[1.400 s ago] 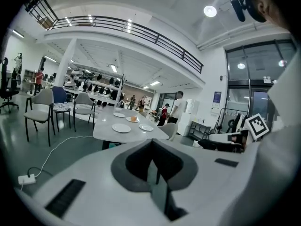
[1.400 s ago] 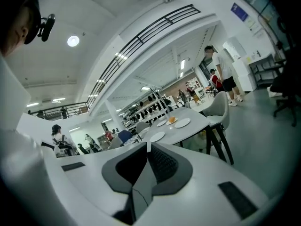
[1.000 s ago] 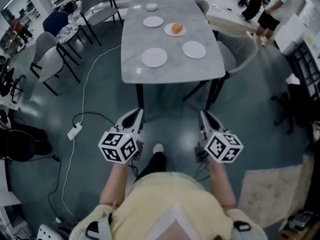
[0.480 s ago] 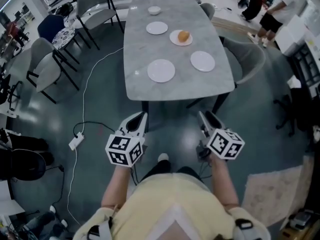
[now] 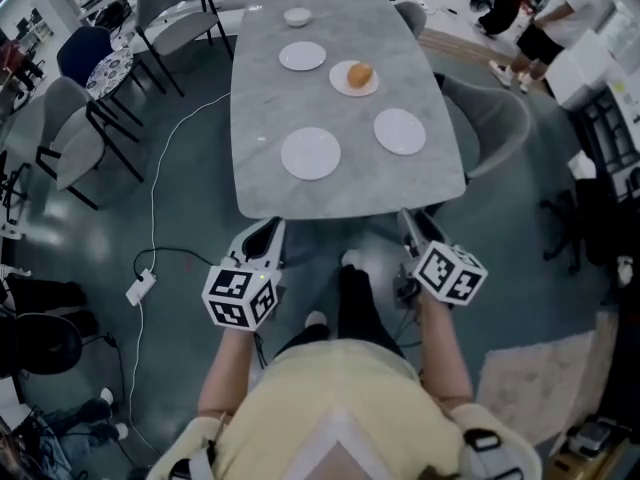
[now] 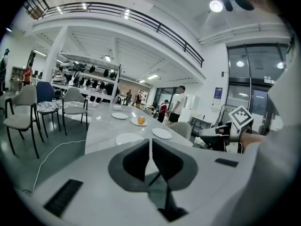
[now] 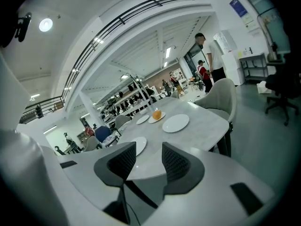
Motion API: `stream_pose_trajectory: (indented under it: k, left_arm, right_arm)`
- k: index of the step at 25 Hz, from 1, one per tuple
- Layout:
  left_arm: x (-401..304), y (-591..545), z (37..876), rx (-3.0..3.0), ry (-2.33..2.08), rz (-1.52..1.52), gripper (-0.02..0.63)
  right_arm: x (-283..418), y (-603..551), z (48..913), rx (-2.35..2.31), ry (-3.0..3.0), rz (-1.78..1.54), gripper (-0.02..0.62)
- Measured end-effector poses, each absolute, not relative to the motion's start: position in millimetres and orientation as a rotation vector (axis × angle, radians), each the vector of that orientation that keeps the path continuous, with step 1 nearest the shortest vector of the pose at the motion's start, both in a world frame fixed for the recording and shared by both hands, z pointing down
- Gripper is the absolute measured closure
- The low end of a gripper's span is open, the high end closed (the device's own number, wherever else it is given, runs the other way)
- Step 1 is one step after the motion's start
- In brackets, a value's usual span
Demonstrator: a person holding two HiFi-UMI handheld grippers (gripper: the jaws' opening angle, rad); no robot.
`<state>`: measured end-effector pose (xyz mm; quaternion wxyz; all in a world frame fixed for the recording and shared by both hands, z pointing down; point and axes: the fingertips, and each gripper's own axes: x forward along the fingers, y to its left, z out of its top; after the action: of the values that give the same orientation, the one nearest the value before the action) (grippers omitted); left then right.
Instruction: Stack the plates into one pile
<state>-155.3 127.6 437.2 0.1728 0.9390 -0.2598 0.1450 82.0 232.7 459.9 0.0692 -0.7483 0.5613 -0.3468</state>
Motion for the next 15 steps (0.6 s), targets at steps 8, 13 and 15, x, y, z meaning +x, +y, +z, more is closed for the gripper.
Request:
stream_pose_trajectory:
  k: [8,13,15]
  left_arm:
    - [-86,65,446,2.641,-0.848,0.47,0.603]
    - [-39,31,457,2.631,-0.869,0.517,0.603]
    - [-24,21,465,2.619,-0.875,0.536,0.603]
  right_arm:
    - [177,162,484,-2.251,1.672,-1.105,0.445]
    - [231,127,507,-2.265,1.657,-1.177,0.445]
    - [248,116,520,-2.268,1.656,-1.208,0.445]
